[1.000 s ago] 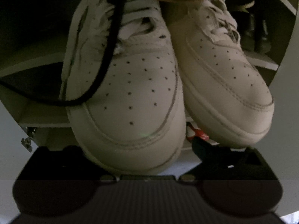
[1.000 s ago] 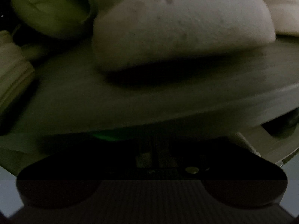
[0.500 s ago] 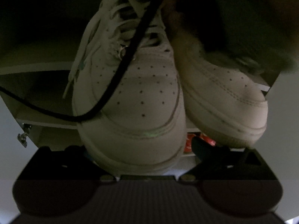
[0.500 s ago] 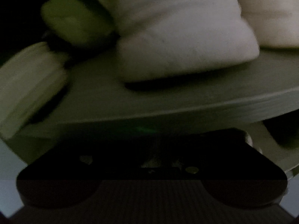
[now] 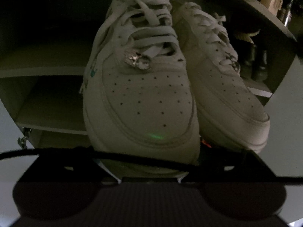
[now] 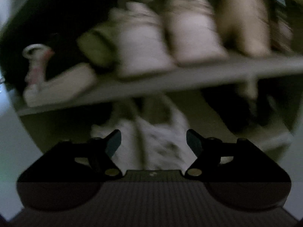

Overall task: Organize scattered shoes
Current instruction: 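Slide the white sneakers onto a cabinet shelf with the right gripper, then open the right gripper and withdraw it from the shelf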

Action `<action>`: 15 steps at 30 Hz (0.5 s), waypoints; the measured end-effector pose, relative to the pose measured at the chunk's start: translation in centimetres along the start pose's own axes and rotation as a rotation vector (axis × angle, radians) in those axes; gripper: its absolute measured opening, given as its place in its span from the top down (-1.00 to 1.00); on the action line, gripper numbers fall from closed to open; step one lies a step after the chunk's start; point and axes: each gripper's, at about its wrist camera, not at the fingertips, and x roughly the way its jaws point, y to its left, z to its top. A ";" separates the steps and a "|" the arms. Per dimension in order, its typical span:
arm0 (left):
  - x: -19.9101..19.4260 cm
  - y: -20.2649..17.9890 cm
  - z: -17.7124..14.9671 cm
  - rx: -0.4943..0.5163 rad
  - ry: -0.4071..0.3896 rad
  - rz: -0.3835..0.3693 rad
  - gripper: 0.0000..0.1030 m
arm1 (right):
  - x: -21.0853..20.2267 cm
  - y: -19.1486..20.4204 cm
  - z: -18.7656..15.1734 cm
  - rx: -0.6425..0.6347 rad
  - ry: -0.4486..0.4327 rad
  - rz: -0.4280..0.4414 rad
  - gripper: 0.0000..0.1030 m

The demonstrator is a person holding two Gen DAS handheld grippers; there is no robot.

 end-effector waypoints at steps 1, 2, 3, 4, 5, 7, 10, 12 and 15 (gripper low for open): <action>0.0 -0.1 -0.1 0.002 0.000 0.003 -0.78 | -0.6 -1.3 -0.8 0.058 0.014 -0.019 -0.51; -0.1 -0.2 -0.3 0.004 -0.001 0.005 -0.78 | -1.6 -2.7 -1.9 0.150 0.026 -0.026 -0.51; -0.2 -0.4 -0.3 0.005 -0.001 0.007 -0.78 | -2.2 -4.0 -3.0 0.241 0.040 -0.025 -0.51; -0.5 -0.5 -0.2 0.000 -0.002 0.008 -0.78 | -2.6 -5.0 -3.9 0.320 0.055 -0.021 -0.51; -0.6 -0.3 0.1 -0.012 -0.004 0.008 -0.78 | -2.6 -6.2 -5.2 0.432 0.080 -0.011 -0.54; -1.0 0.1 1.5 -0.019 0.000 0.018 -0.83 | -1.2 -7.6 -8.2 0.632 0.130 0.018 -0.56; -1.0 0.3 1.9 -0.013 0.004 0.023 -0.82 | 1.5 -7.5 -11.0 0.794 0.200 0.129 -0.56; -0.8 0.5 1.8 -0.003 0.004 0.020 -0.83 | 2.0 -6.7 -12.0 0.829 0.222 0.162 -0.54; -1.2 1.1 5.1 0.004 -0.019 0.015 -0.82 | 2.1 -6.1 -12.0 0.856 0.205 0.144 -0.39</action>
